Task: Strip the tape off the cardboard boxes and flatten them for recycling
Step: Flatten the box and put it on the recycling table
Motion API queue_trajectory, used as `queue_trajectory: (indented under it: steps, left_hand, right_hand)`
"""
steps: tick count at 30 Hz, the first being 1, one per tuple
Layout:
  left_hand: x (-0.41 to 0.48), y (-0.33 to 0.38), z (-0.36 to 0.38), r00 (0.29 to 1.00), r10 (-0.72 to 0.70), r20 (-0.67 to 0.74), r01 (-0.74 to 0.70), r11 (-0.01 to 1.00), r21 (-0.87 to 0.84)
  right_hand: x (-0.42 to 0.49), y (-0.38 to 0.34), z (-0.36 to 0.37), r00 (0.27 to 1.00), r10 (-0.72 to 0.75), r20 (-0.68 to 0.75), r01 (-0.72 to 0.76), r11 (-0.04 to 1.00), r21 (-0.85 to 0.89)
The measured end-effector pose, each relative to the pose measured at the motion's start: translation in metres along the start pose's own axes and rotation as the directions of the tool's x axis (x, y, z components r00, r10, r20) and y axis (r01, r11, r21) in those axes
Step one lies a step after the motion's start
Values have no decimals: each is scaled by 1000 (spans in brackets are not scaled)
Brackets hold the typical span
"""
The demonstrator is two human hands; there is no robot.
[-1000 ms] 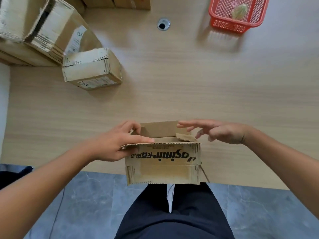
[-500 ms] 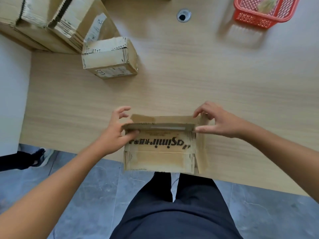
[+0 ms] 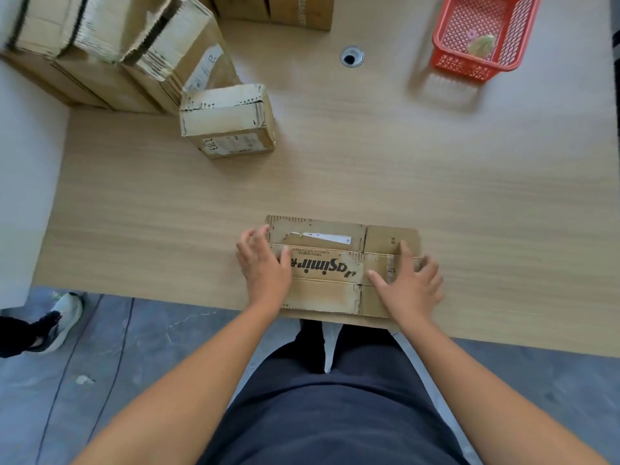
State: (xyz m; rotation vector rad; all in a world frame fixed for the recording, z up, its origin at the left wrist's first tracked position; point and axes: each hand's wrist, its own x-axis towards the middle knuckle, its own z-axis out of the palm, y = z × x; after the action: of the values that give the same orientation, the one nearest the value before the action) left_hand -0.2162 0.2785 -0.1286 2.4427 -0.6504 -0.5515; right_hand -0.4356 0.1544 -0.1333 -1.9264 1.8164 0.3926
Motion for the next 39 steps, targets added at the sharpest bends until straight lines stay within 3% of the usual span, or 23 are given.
queue_trajectory:
  steps: [1,3,6,10,12,14,15,18,20,23,29,39]
  left_hand:
    - [-1,-2,3,997,72,22,-74,992,101]
    - [2,-12,9,963,178,204,-229,937,265]
    - [5,-38,17,892,281,353,-412,828,381]
    - [5,-53,27,887,347,305,-452,789,416]
    - [15,-47,23,865,282,416,-440,825,355]
    - [16,-41,9,836,201,510,-408,850,334]
    - [15,-40,5,857,145,495,-350,869,350]
    - [1,-29,-3,960,-127,249,54,958,281]
    - [-7,-23,-6,966,-198,165,148,950,277]
    - [3,-16,-11,946,-251,204,229,965,128]
    - [5,20,-6,929,-5,371,102,965,-241]
    - [-87,194,54,832,322,451,-124,901,-415]
  right_hand:
    - [-1,1,3,1000,-21,-22,20,999,-24]
    - [1,3,5,994,-86,-65,80,992,-98]
    - [6,9,6,984,-167,-60,147,956,-255]
    - [14,6,6,978,-207,-33,183,919,-351]
    - [17,1,-3,986,-166,-32,146,934,-326]
    - [12,-3,-10,990,-133,-39,120,964,-235]
    - [11,-5,-12,991,-127,-49,116,977,-180]
    - [8,1,-10,994,-96,-55,103,984,146]
    - [3,11,-7,992,-123,-32,127,924,362]
    - [-10,25,-15,989,-149,-12,134,849,511]
    - [-30,66,-57,980,-153,-129,200,779,594]
    - [-84,257,-149,933,38,-357,260,614,745]
